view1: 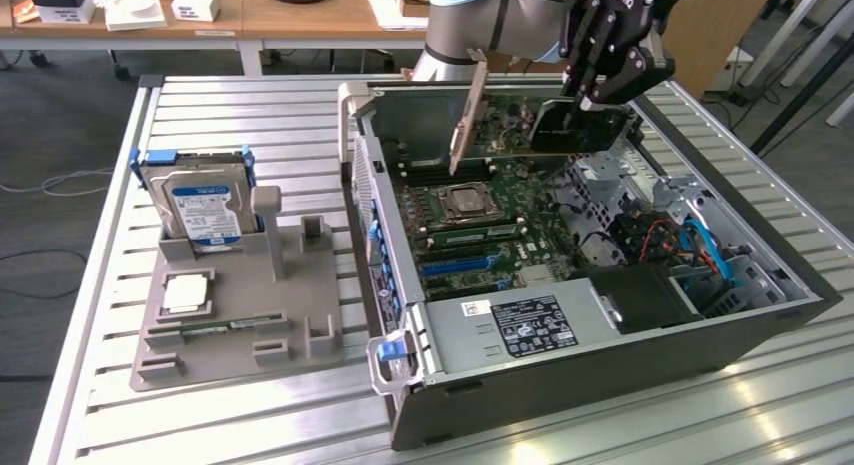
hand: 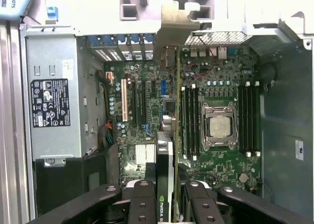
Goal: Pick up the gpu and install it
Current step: 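Insert the gpu into the slot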
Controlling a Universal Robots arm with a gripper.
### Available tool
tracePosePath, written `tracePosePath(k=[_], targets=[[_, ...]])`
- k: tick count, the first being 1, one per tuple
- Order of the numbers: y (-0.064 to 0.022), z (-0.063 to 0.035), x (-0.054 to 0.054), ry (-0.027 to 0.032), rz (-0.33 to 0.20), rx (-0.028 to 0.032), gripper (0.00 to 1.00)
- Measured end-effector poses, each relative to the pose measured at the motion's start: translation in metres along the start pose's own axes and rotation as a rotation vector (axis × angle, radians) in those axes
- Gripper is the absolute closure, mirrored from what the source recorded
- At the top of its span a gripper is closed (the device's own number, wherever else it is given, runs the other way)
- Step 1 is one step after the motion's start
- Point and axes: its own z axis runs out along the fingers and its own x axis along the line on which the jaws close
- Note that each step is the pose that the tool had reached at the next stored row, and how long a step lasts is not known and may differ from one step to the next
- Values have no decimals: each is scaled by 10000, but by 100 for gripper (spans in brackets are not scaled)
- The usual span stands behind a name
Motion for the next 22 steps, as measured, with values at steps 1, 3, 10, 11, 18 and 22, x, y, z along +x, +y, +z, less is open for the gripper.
tracePosePath(k=[1, 3, 10, 11, 18, 22], targets=[[0, 0, 0, 2, -23, 1, 73], [-1, 2, 0, 0, -34, 13, 73], [0, 16, 0, 1, -44, 24, 73], [0, 17, 0, 1, -43, 24, 73], [-2, 70, 1, 0, -43, 25, 73], [-2, 101, 2, 4, -43, 25, 73]])
